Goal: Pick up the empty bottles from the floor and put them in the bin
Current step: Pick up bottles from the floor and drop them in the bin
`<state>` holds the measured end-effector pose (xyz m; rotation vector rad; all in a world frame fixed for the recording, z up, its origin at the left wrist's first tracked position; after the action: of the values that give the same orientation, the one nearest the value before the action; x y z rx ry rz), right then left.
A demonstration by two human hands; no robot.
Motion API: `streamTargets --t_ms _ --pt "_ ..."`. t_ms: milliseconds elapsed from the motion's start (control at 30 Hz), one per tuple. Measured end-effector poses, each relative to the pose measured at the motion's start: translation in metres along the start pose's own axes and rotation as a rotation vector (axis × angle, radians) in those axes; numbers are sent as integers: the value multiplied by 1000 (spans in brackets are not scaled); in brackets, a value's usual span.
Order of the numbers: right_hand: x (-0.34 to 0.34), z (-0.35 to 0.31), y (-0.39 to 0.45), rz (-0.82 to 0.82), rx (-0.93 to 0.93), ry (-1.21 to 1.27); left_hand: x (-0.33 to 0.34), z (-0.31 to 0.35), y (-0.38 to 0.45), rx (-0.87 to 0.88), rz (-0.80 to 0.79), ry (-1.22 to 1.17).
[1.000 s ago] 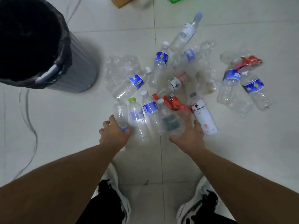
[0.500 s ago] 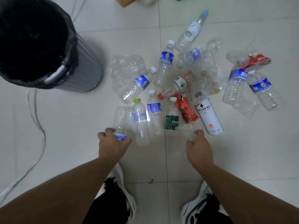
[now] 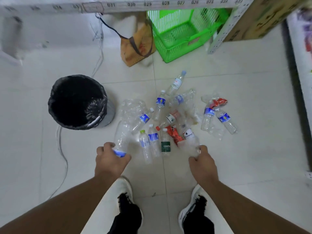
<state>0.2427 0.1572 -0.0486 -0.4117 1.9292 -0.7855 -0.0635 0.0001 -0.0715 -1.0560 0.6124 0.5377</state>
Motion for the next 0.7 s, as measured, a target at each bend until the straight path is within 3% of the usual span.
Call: streamTargets --t_ms 367,700 --pt "-35 -22 -28 55 -30 -15 -48 43 -14 107 -87 62" --pt "-60 -30 19 4 -56 -74 -33 64 -13 70 11 112"
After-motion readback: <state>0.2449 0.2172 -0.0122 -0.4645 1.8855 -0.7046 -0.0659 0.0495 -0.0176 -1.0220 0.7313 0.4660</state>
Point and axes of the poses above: each hand's wrist, its own y-axis towards the middle knuckle, its own x-axis out of the palm, z = x × y, the point moved 3 cm from there along y, towards the middle knuckle, and after that the axes turned 3 degrees about x, right-handed, at the moved point
